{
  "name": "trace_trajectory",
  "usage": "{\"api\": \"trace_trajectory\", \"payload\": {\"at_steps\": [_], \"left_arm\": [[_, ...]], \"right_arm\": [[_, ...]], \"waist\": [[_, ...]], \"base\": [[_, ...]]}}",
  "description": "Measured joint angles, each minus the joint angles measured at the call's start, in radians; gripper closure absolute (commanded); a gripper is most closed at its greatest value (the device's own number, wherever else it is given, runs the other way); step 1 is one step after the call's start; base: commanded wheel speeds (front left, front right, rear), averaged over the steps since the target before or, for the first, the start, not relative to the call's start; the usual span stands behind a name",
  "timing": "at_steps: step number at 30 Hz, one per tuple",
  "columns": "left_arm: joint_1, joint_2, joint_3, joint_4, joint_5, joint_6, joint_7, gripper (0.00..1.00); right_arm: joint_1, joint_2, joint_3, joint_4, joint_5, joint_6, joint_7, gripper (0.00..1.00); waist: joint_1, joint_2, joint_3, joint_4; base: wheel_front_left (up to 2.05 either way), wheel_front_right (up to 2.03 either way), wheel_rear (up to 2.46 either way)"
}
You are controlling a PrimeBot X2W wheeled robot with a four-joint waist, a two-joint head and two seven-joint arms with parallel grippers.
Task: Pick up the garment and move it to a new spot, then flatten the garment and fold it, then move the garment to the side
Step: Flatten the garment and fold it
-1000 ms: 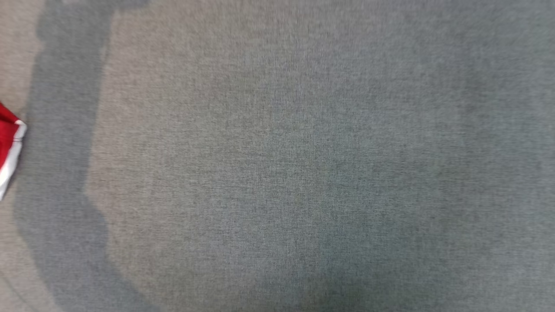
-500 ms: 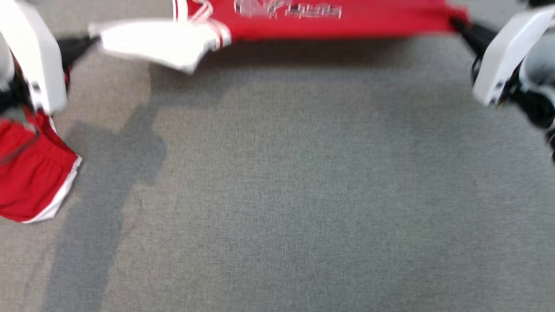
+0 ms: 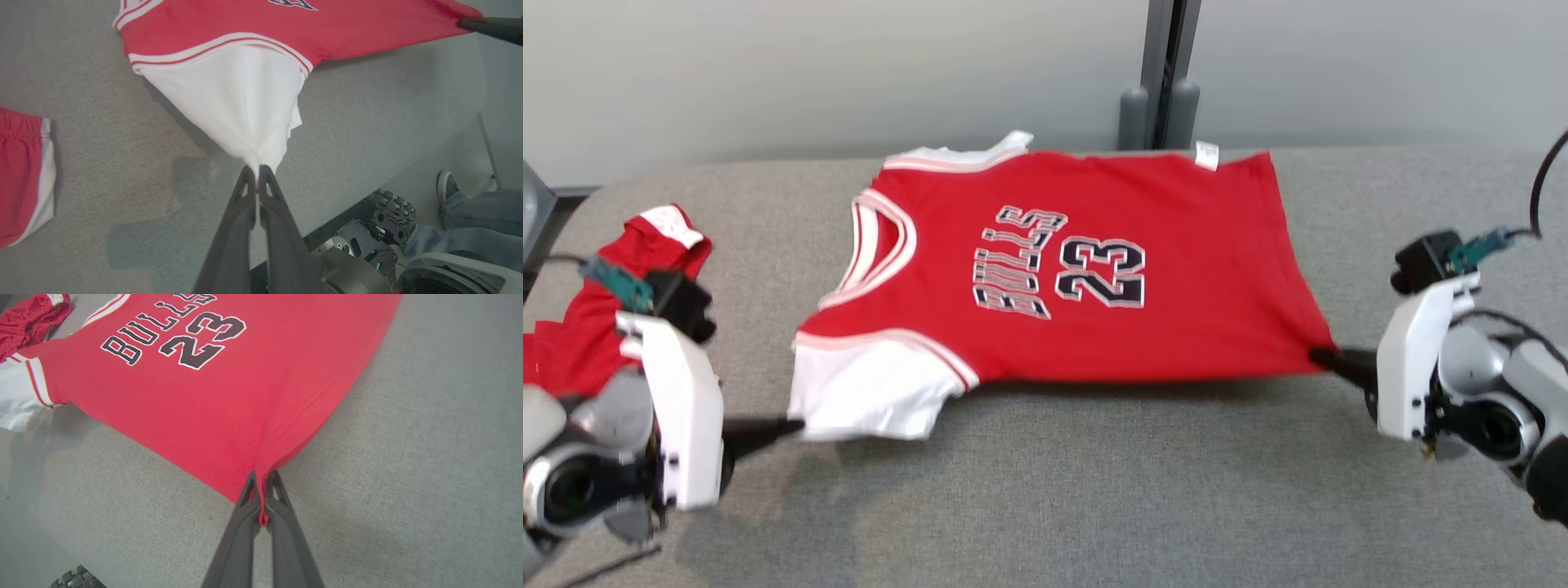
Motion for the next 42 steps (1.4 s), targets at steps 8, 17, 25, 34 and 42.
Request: {"api": "trace_trajectory", "payload": {"at_steps": [8,17,25,34,42], "left_arm": [[0.14,0.094,-0.016,-0.231,-0.058,0.06,0.037,1.0],[0.219,0.168,-0.022,-0.386,-0.091,0.107,0.072,1.0],[0.234,0.182,-0.021,-0.417,-0.098,0.129,0.074,1.0],[0.155,0.16,0.026,-0.357,-0.117,0.137,0.131,1.0],[0.074,0.112,0.053,-0.256,-0.144,0.134,0.217,1.0]], "right_arm": [[0.144,-0.101,0.026,-0.123,0.08,0.0,0.068,1.0],[0.285,-0.255,0.012,-0.288,0.093,0.0,0.081,1.0],[0.336,-0.32,-0.042,-0.373,0.094,0.0,0.106,1.0],[0.31,-0.296,-0.141,-0.359,0.101,0.0,0.149,1.0],[0.266,-0.24,-0.193,-0.315,0.116,0.0,0.205,1.0]], "waist": [[0.0,0.0,-0.061,0.007],[0.0,0.0,-0.088,0.013],[0.0,0.0,-0.083,0.002],[0.0,0.0,-0.016,-0.006],[0.0,0.0,0.053,-0.012]], "base": [[0.0,0.0,0.0],[0.0,0.0,0.0],[0.0,0.0,0.0],[0.0,0.0,0.0],[0.0,0.0,0.0]]}}
